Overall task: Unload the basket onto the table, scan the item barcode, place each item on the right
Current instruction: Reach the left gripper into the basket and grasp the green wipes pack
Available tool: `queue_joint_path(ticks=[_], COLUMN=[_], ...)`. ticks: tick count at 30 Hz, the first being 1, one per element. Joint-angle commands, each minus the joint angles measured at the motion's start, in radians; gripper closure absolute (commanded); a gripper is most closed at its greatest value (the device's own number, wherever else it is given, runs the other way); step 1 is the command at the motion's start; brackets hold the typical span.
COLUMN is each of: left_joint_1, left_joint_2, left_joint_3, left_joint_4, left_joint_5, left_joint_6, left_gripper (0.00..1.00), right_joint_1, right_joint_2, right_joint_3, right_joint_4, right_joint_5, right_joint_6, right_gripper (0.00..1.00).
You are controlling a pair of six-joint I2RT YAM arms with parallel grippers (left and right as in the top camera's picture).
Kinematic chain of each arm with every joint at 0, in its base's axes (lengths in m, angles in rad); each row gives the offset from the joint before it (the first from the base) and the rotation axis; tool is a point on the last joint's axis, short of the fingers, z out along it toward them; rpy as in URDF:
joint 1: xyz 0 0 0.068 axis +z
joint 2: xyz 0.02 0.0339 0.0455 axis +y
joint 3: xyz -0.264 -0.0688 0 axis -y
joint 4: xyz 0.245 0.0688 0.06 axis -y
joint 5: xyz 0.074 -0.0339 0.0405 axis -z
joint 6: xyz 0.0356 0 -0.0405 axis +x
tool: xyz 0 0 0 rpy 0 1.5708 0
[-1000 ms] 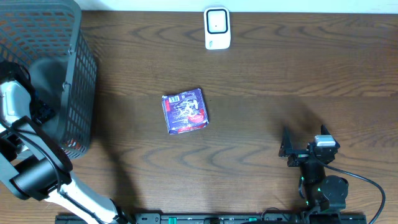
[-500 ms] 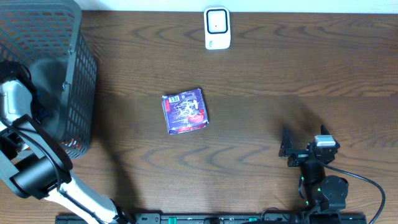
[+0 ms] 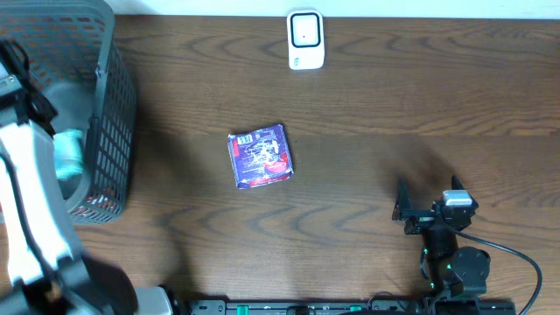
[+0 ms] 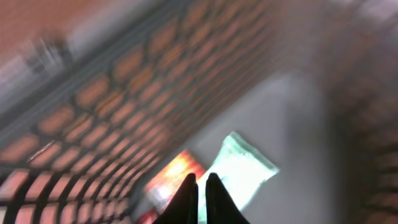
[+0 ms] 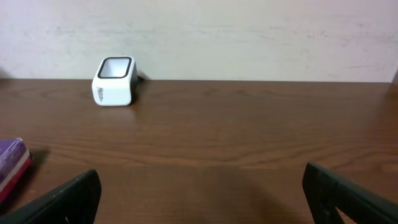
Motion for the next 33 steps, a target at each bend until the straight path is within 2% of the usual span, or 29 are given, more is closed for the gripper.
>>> queue_joint_path(ticks=[1, 3, 5, 6, 8, 9, 11, 15, 19, 22, 25, 33], left_joint_1=[-0.045, -0.078, -0.104, -0.107, -0.105, -0.101, -0.095, -0.095, -0.088, -0.061, -0.018, 0.076], left_joint_2=[-0.094, -0.141, -0.167, -0.169, -0.161, -0.151, -0.120, -0.025, 0.081, 0.146, 0.201, 0.293], left_joint_3=[0.015, 0.015, 0.015, 0.015, 0.014, 0.014, 0.013, 0.013, 0.013, 0.013, 0.013, 0.006], left_joint_4=[0.037, 0.069, 0.089, 0.092, 0.084, 0.073, 0.043, -0.009, -0.014, -0.013, -0.011, -0.026], left_joint_5=[0.199, 0.258, 0.256, 0.256, 0.256, 0.256, 0.256, 0.212, 0.064, 0.051, 0.089, 0.296], left_joint_6=[0.000, 0.000, 0.001, 0.005, 0.031, 0.046, 0.089, 0.210, 0.209, 0.194, 0.150, 0.168], left_gripper=[0.93, 0.93, 0.92, 0.87, 0.51, 0.37, 0.22, 0.00, 0.02, 0.02, 0.02, 0.01], right_joint_1=[-0.004, -0.004, -0.004, -0.004, -0.004, -0.004, -0.004, -0.004, -0.004, -0.004, -0.004, -0.004], right_joint_2=[-0.004, -0.004, -0.004, -0.004, -0.004, -0.004, -0.004, -0.004, -0.004, -0.004, -0.004, -0.004], right_joint_3=[-0.002, -0.002, -0.002, -0.002, -0.002, -0.002, -0.002, -0.002, -0.002, -0.002, -0.002, -0.002], right_joint_4=[-0.005, -0.005, -0.005, -0.005, -0.005, -0.005, -0.005, -0.005, -0.005, -0.005, -0.005, -0.005], right_joint_5=[0.006, 0.006, 0.006, 0.006, 0.006, 0.006, 0.006, 0.006, 0.006, 0.006, 0.006, 0.006], right_joint_6=[0.003, 0.003, 0.003, 0.003, 0.003, 0.003, 0.003, 0.003, 0.003, 0.003, 0.003, 0.003], right_gripper=[0.01, 0.01, 0.01, 0.01, 0.01, 0.01, 0.01, 0.01, 0.01, 0.01, 0.01, 0.01])
